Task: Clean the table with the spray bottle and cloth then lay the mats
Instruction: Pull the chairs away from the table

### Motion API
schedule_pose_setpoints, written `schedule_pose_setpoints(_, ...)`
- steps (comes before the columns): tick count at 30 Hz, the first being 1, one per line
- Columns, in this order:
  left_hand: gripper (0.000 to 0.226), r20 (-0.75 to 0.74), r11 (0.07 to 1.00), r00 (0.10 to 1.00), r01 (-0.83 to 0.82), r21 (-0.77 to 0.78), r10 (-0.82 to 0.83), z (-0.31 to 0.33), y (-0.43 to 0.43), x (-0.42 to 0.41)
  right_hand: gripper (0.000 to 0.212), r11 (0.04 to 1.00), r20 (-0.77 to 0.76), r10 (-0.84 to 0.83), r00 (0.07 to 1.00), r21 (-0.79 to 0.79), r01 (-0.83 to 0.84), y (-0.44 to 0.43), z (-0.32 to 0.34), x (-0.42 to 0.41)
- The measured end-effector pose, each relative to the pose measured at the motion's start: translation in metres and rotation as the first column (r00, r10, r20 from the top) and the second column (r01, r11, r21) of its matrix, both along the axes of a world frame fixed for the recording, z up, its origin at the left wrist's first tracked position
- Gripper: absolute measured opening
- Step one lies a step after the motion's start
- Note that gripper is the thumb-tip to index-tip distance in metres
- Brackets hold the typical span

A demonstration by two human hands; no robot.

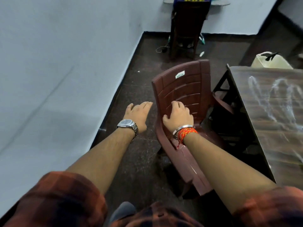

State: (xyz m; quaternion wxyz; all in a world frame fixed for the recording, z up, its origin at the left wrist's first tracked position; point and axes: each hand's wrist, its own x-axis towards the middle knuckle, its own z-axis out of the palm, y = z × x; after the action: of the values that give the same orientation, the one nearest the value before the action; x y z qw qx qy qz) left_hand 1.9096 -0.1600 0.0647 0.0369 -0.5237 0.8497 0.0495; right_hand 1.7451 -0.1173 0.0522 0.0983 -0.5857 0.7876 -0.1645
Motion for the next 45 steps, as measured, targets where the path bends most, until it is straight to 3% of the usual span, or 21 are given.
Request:
schedule_pose_setpoints(5,0.097,0.013,0.983,0.983,0.183,-0.019,-0.183,-0.005,-0.143,-0.029,0.059,0.978,0.074,-0.207,0.976,0.032,0.205,-0.099,-0.003,-0.009)
schedule_pose_setpoints(11,0.084,0.017,0.897,0.897,0.441,-0.007,-0.441,-0.013,-0.283,-0.074,0.063,0.878,0.15,-0.477,0.866,0.123,0.462,-0.195,-0.01,-0.009)
schedule_pose_setpoints(13,0.105,0.064,0.833,0.834,0.538,0.13,-0.548,-0.007,-0.312,-0.092,0.065,0.837,0.171,-0.545,0.821,0.16,0.522,-0.222,-0.01,-0.004)
schedule_pose_setpoints(15,0.124,0.19,0.717,0.693,0.648,0.259,-0.695,0.002,-0.341,-0.114,0.066,0.792,0.183,-0.609,0.771,0.191,0.58,-0.249,-0.012,-0.003)
schedule_pose_setpoints(18,0.114,0.296,0.584,0.51,0.762,0.28,-0.807,0.0,-0.37,-0.14,0.07,0.75,0.195,-0.66,0.726,0.244,0.615,-0.28,-0.015,-0.001)
schedule_pose_setpoints(21,0.107,0.361,0.484,0.387,0.844,0.233,-0.849,-0.013,-0.399,-0.167,0.079,0.707,0.24,-0.707,0.665,0.269,0.654,-0.311,-0.02,-0.01)
schedule_pose_setpoints(27,0.096,0.405,0.309,0.224,0.938,0.157,-0.886,-0.032,-0.436,-0.212,0.089,0.626,0.238,-0.779,0.58,0.332,0.706,-0.347,-0.029,-0.027)
schedule_pose_setpoints(31,0.069,0.427,0.124,0.055,0.983,0.135,-0.903,-0.039,-0.44,-0.24,0.075,0.502,0.206,-0.864,0.46,0.438,0.746,-0.362,-0.038,-0.027)
schedule_pose_setpoints(34,0.054,0.451,-0.006,-0.048,0.996,0.094,-0.891,-0.042,-0.439,-0.255,0.073,0.394,0.091,-0.916,0.392,0.403,0.826,-0.379,-0.045,-0.019)
schedule_pose_setpoints(37,0.052,0.448,-0.121,-0.142,0.99,0.075,-0.883,-0.045,-0.44,-0.261,0.055,0.317,0.06,-0.946,0.319,0.377,0.87,-0.391,-0.048,-0.01)
schedule_pose_setpoints(40,0.051,0.423,-0.193,-0.185,0.981,0.026,-0.887,-0.05,-0.446,-0.264,0.051,0.327,-0.052,-0.93,0.363,0.326,0.887,-0.39,-0.049,-0.007)
schedule_pose_setpoints(45,0.043,0.325,-0.267,-0.244,0.963,-0.028,-0.914,-0.052,-0.437,-0.254,0.047,0.356,-0.076,-0.913,0.402,0.335,0.872,-0.37,-0.041,0.01)
